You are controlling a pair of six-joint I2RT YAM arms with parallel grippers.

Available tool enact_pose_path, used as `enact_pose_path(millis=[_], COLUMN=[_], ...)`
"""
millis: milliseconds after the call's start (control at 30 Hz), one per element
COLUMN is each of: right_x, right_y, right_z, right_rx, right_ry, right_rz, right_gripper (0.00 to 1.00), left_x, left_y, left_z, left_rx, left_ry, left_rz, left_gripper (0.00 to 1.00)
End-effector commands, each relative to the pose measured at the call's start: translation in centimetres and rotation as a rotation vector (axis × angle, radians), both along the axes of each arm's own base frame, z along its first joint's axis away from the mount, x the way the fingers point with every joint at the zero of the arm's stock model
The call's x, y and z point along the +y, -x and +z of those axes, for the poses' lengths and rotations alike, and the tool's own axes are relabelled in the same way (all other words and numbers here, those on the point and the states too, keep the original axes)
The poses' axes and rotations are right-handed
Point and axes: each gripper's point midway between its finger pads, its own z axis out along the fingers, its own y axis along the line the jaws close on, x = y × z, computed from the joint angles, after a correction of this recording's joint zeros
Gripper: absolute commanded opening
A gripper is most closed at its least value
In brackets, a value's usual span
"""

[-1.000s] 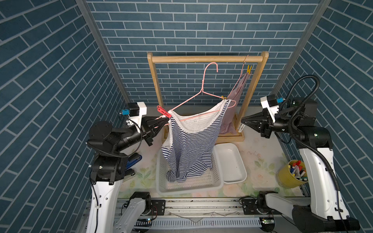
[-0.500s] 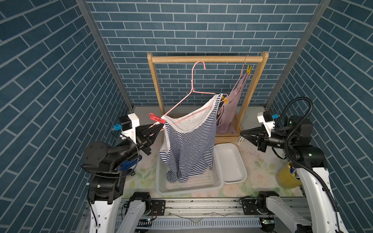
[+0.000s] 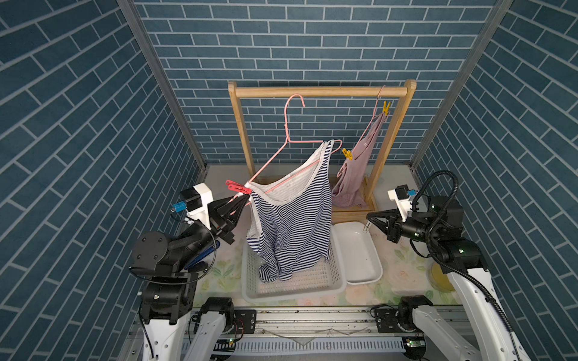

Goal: Remove the clothespins securing tank tops to the hanger
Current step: Place the clothespin in the storage box.

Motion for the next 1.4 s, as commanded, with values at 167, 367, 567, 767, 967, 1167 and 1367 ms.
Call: enact_pose_path(millis=[167, 367, 567, 767, 967, 1167, 1367], right_x=[-1.0, -2.1, -3.4, -4.0, -4.0, -3.7, -4.2], right_y=[-3.1, -3.6, -3.3, -3.1, -3.2, -3.6, -4.2], right_z=[-6.9, -10.1, -11.9, -12.8, -13.8, -14.9, -15.9], right_rx=[0.120, 0.144, 0.149, 0.151, 0.173, 0.197, 0.211], right_ry=[0.058, 0.078, 0.113, 0.119, 0.121, 0.157, 0.231], right_rz=[-0.248, -0.357, -0.423, -0.453, -0.469, -0.493, -0.580], right_gripper=[0.00, 0.00, 0.00, 0.00, 0.00, 0.00, 0.00], left_x=[0.3, 0.4, 0.3, 0.6, 0.8, 0.8, 0.9], left_y=[1.9, 2.5, 3.1, 3.5, 4.4, 4.8, 5.0], left_z=[0.9, 0.6, 0.5, 0.3, 0.5, 0.5, 0.5], left_rx=[-0.066, -0.059, -0.062, -0.070, -0.087, -0.087, -0.086], left_ry=[-0.016, -0.025, -0.033, -0.022, -0.020, -0.030, -0.036], left_rz=[0.021, 0.029, 0.027, 0.048, 0.057, 0.062, 0.069], left_gripper=[0.00, 0.00, 0.00, 0.00, 0.00, 0.00, 0.00])
